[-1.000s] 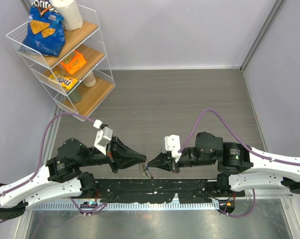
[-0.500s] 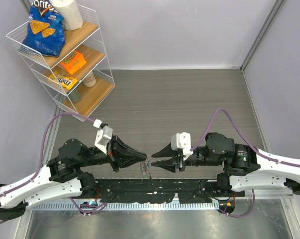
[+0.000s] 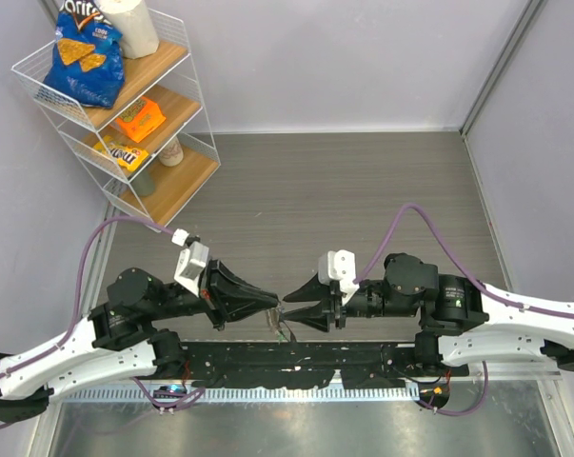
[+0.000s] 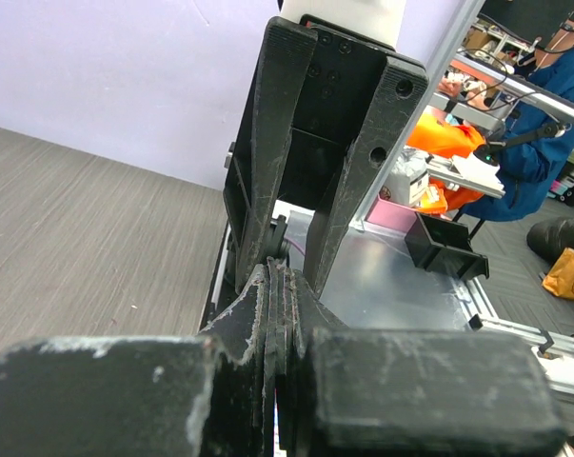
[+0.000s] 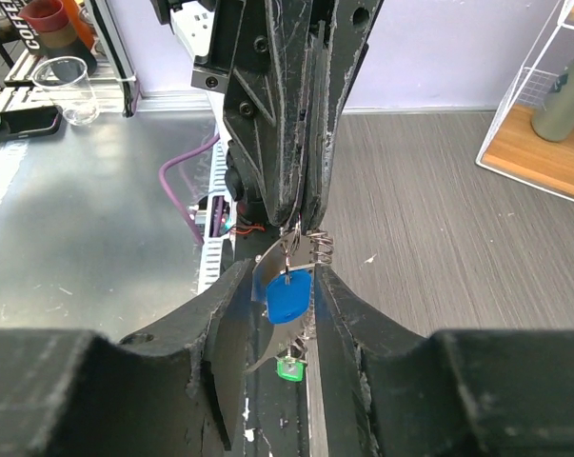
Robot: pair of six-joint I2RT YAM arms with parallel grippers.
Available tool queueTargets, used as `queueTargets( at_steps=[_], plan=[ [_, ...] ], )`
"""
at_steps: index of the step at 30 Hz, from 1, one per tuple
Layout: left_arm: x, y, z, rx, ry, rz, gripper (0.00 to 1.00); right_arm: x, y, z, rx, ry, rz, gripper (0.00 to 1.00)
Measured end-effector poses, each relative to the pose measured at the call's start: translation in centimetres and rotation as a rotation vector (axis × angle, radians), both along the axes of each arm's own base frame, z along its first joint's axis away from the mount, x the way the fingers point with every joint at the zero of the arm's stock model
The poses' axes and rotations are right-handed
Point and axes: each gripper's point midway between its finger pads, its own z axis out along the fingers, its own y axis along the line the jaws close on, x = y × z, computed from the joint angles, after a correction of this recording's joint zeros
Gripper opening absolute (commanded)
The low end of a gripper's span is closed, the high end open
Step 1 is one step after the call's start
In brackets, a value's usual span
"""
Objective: Put the keys on the keyring
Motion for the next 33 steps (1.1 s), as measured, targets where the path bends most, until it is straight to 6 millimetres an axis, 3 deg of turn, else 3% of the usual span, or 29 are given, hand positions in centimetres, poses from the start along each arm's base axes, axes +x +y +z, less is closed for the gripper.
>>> queueTargets(
  at_steps=[14, 22, 26, 33],
  plan=[
    [-0.4, 0.1, 0.2, -0.017, -0.01, -0.021, 0.0, -0.1, 0.7, 0.1, 0.002, 0.019, 0.007, 0.37],
    [-0.5, 0.0, 0.2, -0.023, -0.012, -0.027, 0.0, -0.1, 0.7, 0.3, 0.007, 0.018, 0.01, 0.3],
    [-0.5, 0.0, 0.2, -0.023, -0.012, -0.029, 0.0, -0.2, 1.0, 0.3, 0.005, 0.018, 0.014, 0.25],
    [-0.9, 0.1, 0.3, -0.025, -0.017, -0.045, 0.0, -0.3, 1.2, 0.1, -0.003, 0.02, 0.023, 0.05]
  ],
)
